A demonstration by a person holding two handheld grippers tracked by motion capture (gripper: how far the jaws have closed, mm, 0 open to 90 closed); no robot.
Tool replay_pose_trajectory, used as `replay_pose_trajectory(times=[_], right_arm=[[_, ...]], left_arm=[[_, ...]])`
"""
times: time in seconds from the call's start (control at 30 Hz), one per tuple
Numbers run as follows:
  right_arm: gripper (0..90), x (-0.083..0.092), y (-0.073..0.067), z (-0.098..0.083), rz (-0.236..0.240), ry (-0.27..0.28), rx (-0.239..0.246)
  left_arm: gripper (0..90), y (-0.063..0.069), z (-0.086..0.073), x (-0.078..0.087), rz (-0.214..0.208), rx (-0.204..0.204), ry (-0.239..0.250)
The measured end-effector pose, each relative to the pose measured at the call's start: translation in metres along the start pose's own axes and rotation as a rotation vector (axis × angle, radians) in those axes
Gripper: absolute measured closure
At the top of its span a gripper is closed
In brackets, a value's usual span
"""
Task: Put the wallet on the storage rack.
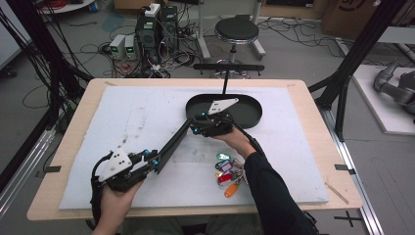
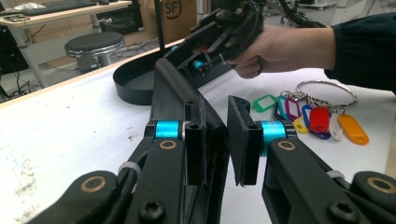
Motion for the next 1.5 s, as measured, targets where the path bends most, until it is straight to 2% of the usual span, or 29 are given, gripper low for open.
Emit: replay_pose_trajectory(times=[0.03, 0.1, 0.17, 0.23, 0.3, 0.5, 0.63, 0.7, 0.9, 0.97, 1.1, 1.27, 1.4, 1.47, 1.5], right_arm=[[47.2, -0.001, 0.001, 0.000, 0.011, 0.002, -0.003], [47.1, -0.003, -0.001, 0.002, 0.035, 0.005, 0.028], [49.5, -0.006, -0.005, 0.005, 0.081, 0.003, 0.052], [48.8, -0.009, -0.006, 0.008, 0.073, -0.005, 0.076], [52.8, -0.010, -0.006, 0.009, 0.078, -0.004, 0.071], [71.3, 0.002, -0.003, 0.007, 0.044, -0.034, 0.093], [76.6, 0.024, -0.005, 0.006, 0.022, 0.001, 0.101], [78.8, 0.038, -0.007, 0.002, 0.003, 0.000, 0.108], [81.4, 0.077, -0.014, -0.021, -0.049, 0.022, 0.108], [81.6, 0.085, -0.016, -0.029, -0.067, 0.028, 0.099], [81.6, 0.093, -0.015, -0.043, -0.096, 0.008, 0.076], [81.5, 0.097, -0.014, -0.054, -0.108, -0.011, 0.058], [81.2, 0.096, -0.013, -0.060, -0.108, -0.018, 0.040], [81.0, 0.097, -0.013, -0.060, -0.108, -0.019, 0.036], [80.9, 0.096, -0.013, -0.059, -0.108, -0.018, 0.030]], left_arm=[[77.3, 0.000, 0.000, 0.000, -0.001, 0.000, 0.000], [77.3, -0.001, 0.000, 0.000, 0.002, 0.003, 0.001], [77.3, -0.002, -0.001, 0.001, 0.003, 0.007, 0.000], [77.3, -0.005, -0.002, 0.002, 0.010, 0.008, -0.003], [77.3, -0.007, -0.004, 0.004, 0.016, 0.013, -0.008], [77.4, -0.011, -0.003, 0.007, 0.018, 0.031, 0.010], [77.5, -0.011, 0.001, 0.005, 0.000, 0.043, 0.037], [77.5, -0.011, 0.003, 0.002, -0.009, 0.038, 0.044], [77.5, -0.014, 0.008, -0.018, -0.057, 0.063, 0.071], [77.5, -0.014, 0.007, -0.026, -0.068, 0.063, 0.057], [77.4, -0.013, 0.004, -0.041, -0.089, 0.052, 0.035], [77.1, -0.014, 0.000, -0.051, -0.107, 0.053, 0.016], [75.1, -0.015, -0.001, -0.054, -0.118, 0.061, 0.032], [68.9, -0.015, -0.003, -0.055, -0.123, 0.062, 0.021], [61.4, -0.015, -0.005, -0.058, -0.123, 0.068, 0.011]])
Point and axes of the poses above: each handheld gripper's, and its own axes: x roughly backward along the jaws, z roughly out of its top, y roughly to its right, the point moved 7 cm from there along -x, roughly forward along the jaws, and after that the axes turned 5 degrees about -y, right-handed, at the moved point
